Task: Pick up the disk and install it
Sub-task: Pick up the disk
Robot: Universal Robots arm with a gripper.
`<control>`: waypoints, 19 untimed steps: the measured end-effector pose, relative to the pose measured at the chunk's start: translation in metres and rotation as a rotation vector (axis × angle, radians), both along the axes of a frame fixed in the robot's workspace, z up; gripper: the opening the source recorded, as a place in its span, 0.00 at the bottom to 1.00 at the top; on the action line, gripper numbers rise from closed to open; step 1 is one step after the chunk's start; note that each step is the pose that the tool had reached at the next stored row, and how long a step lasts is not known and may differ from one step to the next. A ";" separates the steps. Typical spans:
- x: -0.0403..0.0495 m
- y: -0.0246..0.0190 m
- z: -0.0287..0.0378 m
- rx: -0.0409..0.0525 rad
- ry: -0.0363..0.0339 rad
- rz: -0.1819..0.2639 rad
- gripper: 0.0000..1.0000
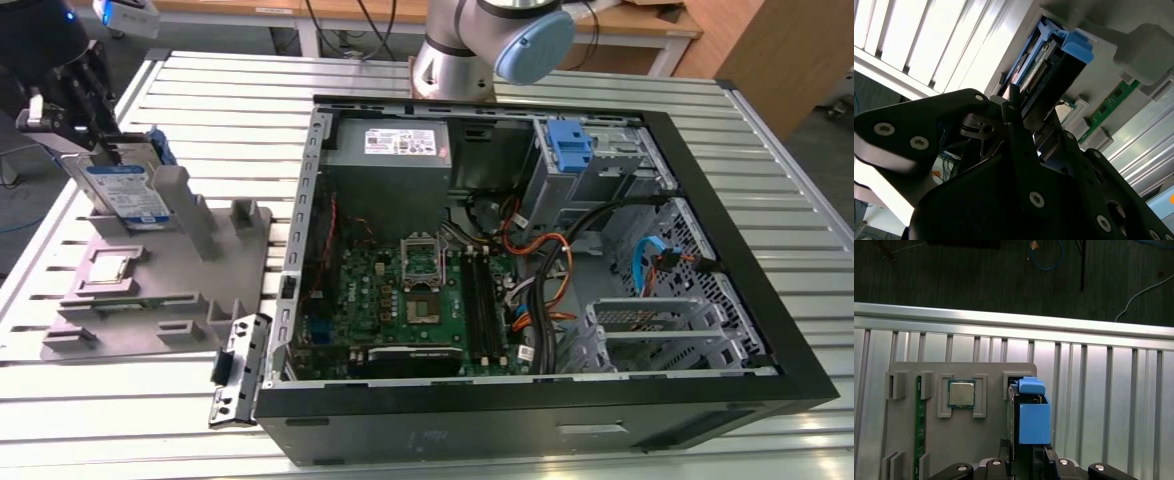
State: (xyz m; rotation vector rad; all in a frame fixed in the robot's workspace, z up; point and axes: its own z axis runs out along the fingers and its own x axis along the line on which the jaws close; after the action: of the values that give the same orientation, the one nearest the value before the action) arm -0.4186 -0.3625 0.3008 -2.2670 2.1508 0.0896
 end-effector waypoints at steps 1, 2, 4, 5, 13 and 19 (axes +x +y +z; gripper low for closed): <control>0.0000 0.0000 0.0000 0.0000 0.0000 0.000 0.35; 0.0002 0.0000 0.0000 0.0000 0.0000 0.000 0.35; 0.0004 0.0000 0.0000 0.0000 0.0000 0.000 0.35; 0.0005 0.0000 0.0000 0.0000 0.0000 0.000 0.35; 0.0008 0.0000 -0.0001 0.0001 -0.0002 0.000 0.36; 0.0011 0.0000 0.0000 0.0000 0.0001 -0.001 0.42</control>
State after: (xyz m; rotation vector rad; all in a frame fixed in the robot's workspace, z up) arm -0.4176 -0.3625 0.3008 -2.2657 2.1523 0.0896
